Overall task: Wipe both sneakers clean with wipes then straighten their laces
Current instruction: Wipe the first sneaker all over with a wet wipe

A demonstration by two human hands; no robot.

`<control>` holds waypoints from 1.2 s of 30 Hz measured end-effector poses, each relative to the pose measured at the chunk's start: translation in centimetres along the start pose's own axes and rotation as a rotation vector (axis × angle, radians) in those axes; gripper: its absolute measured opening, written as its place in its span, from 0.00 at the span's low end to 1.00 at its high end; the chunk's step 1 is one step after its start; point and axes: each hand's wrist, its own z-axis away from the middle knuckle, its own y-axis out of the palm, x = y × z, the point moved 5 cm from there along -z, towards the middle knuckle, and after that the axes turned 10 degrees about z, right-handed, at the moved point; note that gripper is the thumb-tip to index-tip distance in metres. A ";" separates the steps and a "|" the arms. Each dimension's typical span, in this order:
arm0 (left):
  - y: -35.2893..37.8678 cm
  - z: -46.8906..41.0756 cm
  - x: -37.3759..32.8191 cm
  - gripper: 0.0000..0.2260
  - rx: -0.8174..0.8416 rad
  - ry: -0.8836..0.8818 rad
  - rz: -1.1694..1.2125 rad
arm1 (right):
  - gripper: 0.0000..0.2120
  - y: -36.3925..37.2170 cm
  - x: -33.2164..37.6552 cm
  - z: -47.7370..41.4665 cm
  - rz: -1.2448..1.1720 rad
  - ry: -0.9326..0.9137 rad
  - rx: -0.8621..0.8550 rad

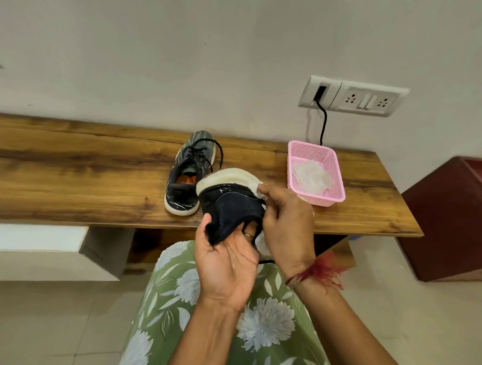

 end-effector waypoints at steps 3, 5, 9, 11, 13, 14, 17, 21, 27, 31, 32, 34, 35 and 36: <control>0.0 0.3 0.2 0.24 -0.034 0.010 -0.058 | 0.19 -0.3 1.6 0.9 -0.025 -0.057 -0.061; 0.0 0.5 0.5 0.25 -0.054 0.004 -0.063 | 0.20 -0.1 2.9 1.6 -0.033 -0.124 -0.057; -0.7 0.7 0.7 0.23 -0.120 -0.031 -0.071 | 0.21 0.5 5.0 1.9 0.128 -0.316 0.023; -0.7 0.8 0.9 0.21 -0.155 -0.038 -0.044 | 0.17 0.8 5.6 1.7 0.242 -0.435 0.074; -0.5 0.7 0.9 0.19 -0.139 -0.029 0.073 | 0.16 1.1 6.0 2.0 0.259 -0.591 0.140; -0.6 0.5 1.0 0.17 -0.117 -0.023 0.113 | 0.17 1.1 6.0 2.1 0.161 -0.627 0.199; -0.8 -0.1 0.5 0.19 -0.075 0.001 0.012 | 0.17 -0.3 3.9 1.2 -0.383 -0.300 0.222; -0.4 -0.5 -0.2 0.23 -0.049 0.031 -0.009 | 0.14 -0.9 -2.6 -0.6 -0.553 0.259 -0.032; -0.6 0.0 0.6 0.23 -0.087 0.005 -0.045 | 0.15 0.4 -0.5 0.9 -0.125 0.018 -0.013; -0.9 -0.1 -0.1 0.21 -0.077 0.003 0.019 | 0.14 0.3 2.5 1.6 -0.349 -0.106 0.187; -0.9 -0.2 -0.4 0.21 -0.075 0.009 0.020 | 0.12 -0.1 2.3 1.2 -0.548 0.013 0.230; -0.9 -0.4 -0.6 0.22 -0.067 -0.005 0.020 | 0.11 -0.7 0.5 0.4 -0.976 0.367 0.215; -1.0 -0.5 -0.6 0.23 -0.050 -0.020 0.013 | 0.12 -1.0 -0.8 0.1 -1.133 0.540 0.168; -0.9 -0.6 -0.5 0.24 -0.027 -0.040 0.006 | 0.12 -1.2 -2.1 0.0 -1.209 0.685 0.102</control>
